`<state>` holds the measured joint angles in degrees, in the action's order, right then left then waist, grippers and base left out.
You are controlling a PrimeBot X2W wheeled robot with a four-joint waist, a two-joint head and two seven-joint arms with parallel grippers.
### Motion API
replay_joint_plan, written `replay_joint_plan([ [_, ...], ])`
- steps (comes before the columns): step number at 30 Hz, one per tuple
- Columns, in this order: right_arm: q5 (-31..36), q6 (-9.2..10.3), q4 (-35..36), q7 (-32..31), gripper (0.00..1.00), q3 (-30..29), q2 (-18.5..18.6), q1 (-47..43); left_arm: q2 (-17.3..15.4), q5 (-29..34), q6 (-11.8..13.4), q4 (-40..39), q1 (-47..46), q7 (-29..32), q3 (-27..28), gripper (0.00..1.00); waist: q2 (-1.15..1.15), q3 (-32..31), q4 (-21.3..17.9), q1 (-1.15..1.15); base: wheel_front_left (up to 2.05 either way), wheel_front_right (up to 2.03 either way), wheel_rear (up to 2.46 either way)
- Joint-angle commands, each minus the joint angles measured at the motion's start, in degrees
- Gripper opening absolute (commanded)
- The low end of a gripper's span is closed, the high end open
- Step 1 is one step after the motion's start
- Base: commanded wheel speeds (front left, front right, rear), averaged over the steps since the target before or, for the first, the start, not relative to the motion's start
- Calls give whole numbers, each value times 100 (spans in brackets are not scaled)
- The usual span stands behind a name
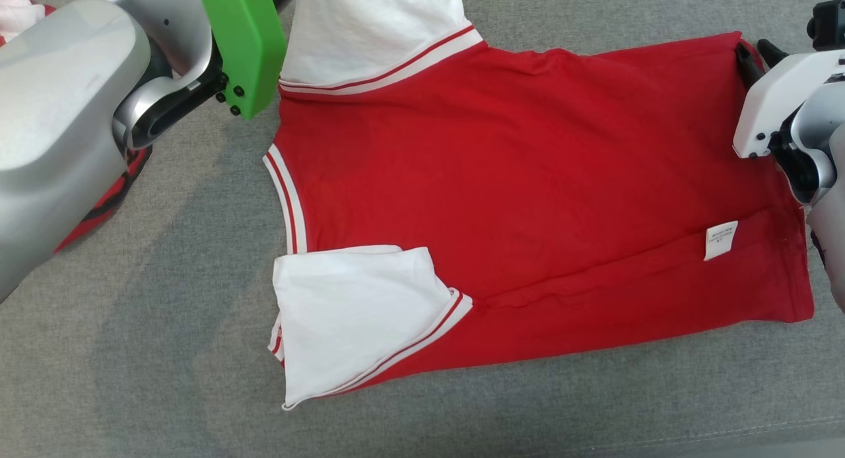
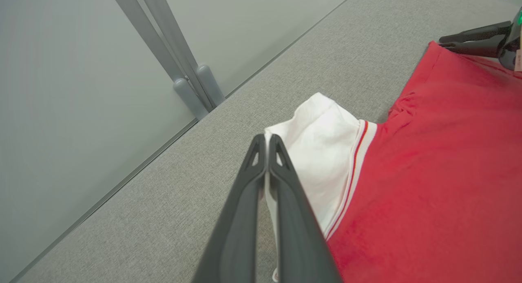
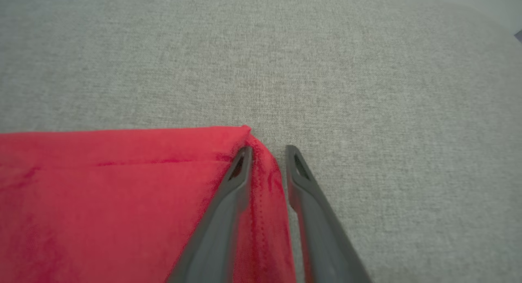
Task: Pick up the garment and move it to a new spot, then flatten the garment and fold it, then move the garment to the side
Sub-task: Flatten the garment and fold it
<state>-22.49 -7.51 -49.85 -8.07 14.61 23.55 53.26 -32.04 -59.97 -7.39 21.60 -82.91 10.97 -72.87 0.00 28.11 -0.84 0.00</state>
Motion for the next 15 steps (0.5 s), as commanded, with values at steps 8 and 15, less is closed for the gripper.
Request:
replay_joint_plan([
  [8,-237,6,-350,-105,0,303,33,142,-98,-68,-10,79,-39,-121,-45,0,0,-33,-33,0,0,0,0],
  [15,-445,6,-240,186,0,494,157,298,-164,54,-10,154,0,-389,-51,0,0,-135,-66,0,0,0,0],
])
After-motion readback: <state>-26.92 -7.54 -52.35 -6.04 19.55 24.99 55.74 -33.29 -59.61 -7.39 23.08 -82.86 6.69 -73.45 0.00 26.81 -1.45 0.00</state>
